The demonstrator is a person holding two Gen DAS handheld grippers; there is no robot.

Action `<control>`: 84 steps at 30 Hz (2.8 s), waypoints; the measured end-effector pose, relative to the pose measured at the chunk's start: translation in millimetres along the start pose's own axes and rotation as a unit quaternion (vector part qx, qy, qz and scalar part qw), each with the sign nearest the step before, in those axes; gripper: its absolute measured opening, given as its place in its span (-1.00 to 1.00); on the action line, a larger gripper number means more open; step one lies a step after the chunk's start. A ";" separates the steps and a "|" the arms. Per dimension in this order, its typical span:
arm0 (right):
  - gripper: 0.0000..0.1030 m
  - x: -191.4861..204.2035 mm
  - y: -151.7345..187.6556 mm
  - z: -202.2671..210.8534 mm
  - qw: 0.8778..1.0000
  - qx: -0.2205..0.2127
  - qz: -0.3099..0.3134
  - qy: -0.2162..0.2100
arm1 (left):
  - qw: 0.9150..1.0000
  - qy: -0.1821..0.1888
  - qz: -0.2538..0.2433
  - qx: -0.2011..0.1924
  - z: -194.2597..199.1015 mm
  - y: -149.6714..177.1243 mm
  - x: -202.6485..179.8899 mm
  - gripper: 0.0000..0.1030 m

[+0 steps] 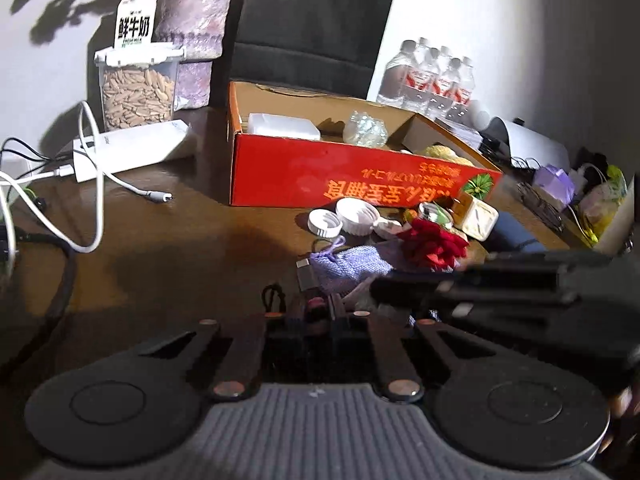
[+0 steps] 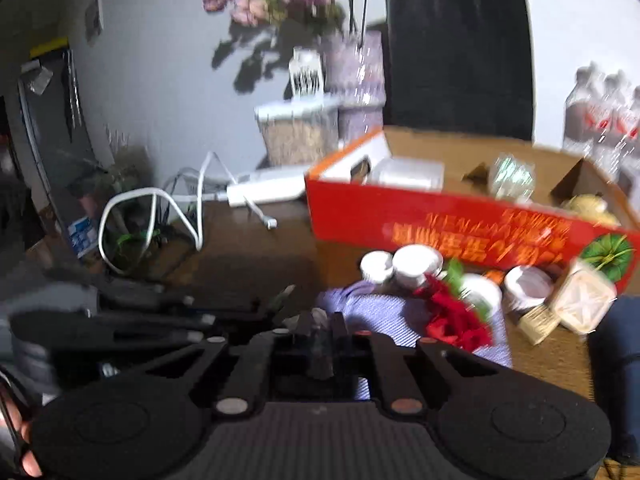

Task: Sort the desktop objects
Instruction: 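Grasp the braided black cable with the left tool while the right tool grasps a small clear item, then carry both items into the box and open both tools to release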

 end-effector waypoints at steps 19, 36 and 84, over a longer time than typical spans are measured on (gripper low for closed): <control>-0.62 -36.3 96.5 113.1 0.988 0.080 -0.010 0.135 | 1.000 0.003 -0.019 0.005 38.8 36.0 -17.0 -0.60; -0.74 -45.9 89.1 165.4 0.998 0.000 -0.044 0.055 | 0.998 0.052 0.021 0.007 87.0 65.4 -75.8 -0.60; 0.21 -266.2 -129.0 -59.0 0.975 0.124 -0.112 0.144 | 0.989 -0.131 -0.021 0.071 -155.2 -224.7 -52.8 0.98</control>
Point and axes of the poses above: each gripper's, at about its wrist camera, not at the fingertips, and z roughly against the way its jaws point, x to its left, y to its underside, the point moved 10 cm from there along -z, roughly the way its jaws point, and after that the axes turned 8 degrees about z, right-handed, at the moved point
